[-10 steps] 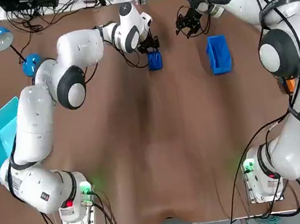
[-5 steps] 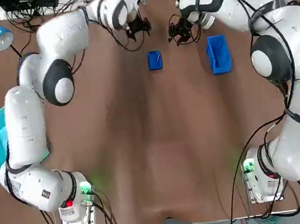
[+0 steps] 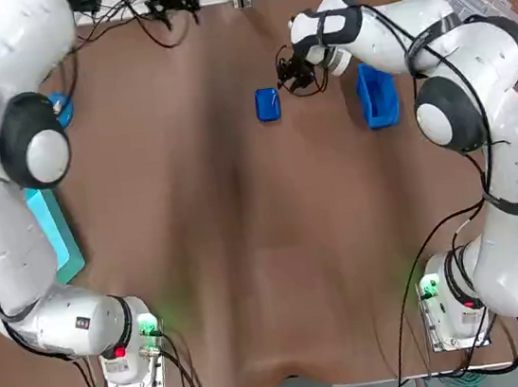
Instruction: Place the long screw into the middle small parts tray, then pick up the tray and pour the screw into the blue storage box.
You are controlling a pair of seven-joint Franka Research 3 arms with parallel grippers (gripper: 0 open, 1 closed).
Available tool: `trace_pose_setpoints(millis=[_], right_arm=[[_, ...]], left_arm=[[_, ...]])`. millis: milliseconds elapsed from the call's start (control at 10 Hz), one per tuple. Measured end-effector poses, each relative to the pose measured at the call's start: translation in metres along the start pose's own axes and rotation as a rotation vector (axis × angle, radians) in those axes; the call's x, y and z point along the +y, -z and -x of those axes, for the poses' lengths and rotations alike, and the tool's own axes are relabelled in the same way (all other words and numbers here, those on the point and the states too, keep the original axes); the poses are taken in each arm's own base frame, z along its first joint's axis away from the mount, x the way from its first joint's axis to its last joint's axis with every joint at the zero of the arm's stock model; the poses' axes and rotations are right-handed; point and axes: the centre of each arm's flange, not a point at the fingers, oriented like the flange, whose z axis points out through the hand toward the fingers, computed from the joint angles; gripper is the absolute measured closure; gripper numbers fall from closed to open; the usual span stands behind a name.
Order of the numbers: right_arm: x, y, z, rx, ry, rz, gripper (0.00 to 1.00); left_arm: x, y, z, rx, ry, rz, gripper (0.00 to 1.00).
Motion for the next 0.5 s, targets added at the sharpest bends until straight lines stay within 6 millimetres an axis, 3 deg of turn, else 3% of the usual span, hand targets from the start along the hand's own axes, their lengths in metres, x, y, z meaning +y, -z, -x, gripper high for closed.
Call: trace_pose_setpoints(millis=[200, 500], right_arm=[[0.000, -0.009, 0.002, 0.022, 0.006, 0.013, 0.46], [-0.008, -0.019, 0.010, 0.026, 0.025, 0.019, 0.46]], left_arm=[[-0.053, 0.059, 0.012, -0.002, 0.007, -0.048, 0.00], [-0.106, 0.136, 0.037, 0.048, 0.059, -0.083, 0.00]])
